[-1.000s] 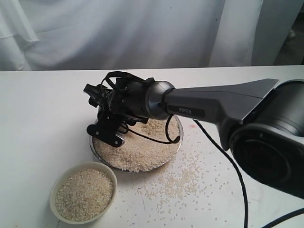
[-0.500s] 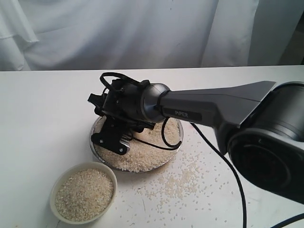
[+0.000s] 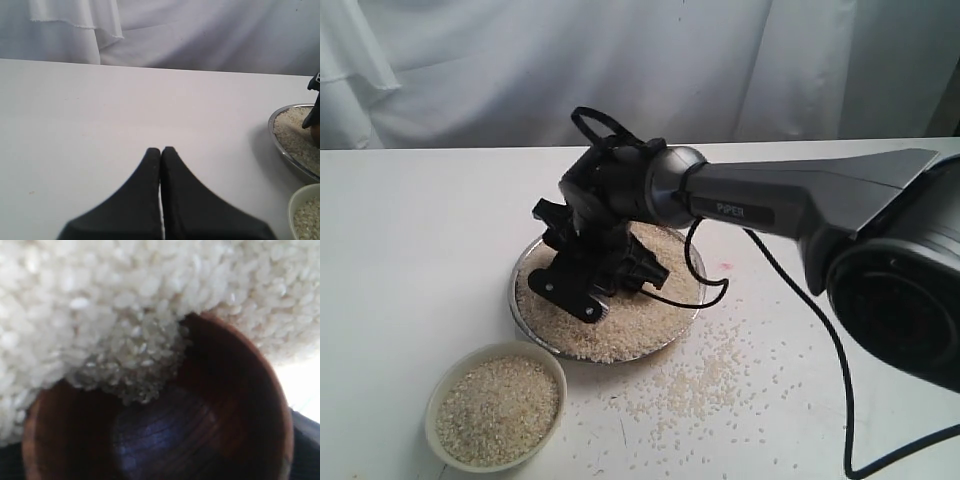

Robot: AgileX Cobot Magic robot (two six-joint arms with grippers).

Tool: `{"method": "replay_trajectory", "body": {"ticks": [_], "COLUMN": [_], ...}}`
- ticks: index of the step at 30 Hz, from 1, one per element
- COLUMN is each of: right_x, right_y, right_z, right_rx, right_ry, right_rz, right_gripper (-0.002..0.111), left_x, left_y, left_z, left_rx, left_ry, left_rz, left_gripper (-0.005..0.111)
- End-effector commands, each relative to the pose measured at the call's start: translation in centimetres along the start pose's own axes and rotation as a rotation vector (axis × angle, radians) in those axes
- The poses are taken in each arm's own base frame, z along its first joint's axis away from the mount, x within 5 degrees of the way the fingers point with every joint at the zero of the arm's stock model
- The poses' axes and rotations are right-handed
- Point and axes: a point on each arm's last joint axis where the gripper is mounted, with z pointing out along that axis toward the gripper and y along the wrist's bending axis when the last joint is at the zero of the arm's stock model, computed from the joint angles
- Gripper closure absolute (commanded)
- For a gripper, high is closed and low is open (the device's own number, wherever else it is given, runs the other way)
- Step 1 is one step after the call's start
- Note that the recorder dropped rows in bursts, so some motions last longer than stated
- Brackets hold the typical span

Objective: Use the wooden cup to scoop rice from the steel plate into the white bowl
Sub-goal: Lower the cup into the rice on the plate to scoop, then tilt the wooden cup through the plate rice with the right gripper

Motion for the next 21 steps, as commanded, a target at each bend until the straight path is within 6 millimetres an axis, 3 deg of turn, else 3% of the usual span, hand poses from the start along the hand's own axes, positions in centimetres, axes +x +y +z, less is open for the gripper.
{"method": "replay_trajectory", "body": {"ticks": [1, 9, 21], "right_x": [-0.1, 1.2, 4.3], "right_y": [1.9, 2.5, 1.6], "right_z": [0.7, 0.7, -2.2], "right_rx": [-0.126, -0.096, -0.091], "right_ry": [-0.155, -0.283, -0.444], "right_rz": [0.077, 0.195, 0.342], "right_gripper": [0.108, 0.108, 0.108], "left_x": [0.0, 0.0, 0.0], "left_y": [0.0, 0.0, 0.0], "left_z": [0.0, 0.0, 0.0], "left_rx": [-0.001, -0.001, -0.001], "left_ry": [-0.013, -0.013, -0.013], "left_rz": [-0.002, -0.002, -0.002], "left_gripper": [0.107, 0.107, 0.107]}}
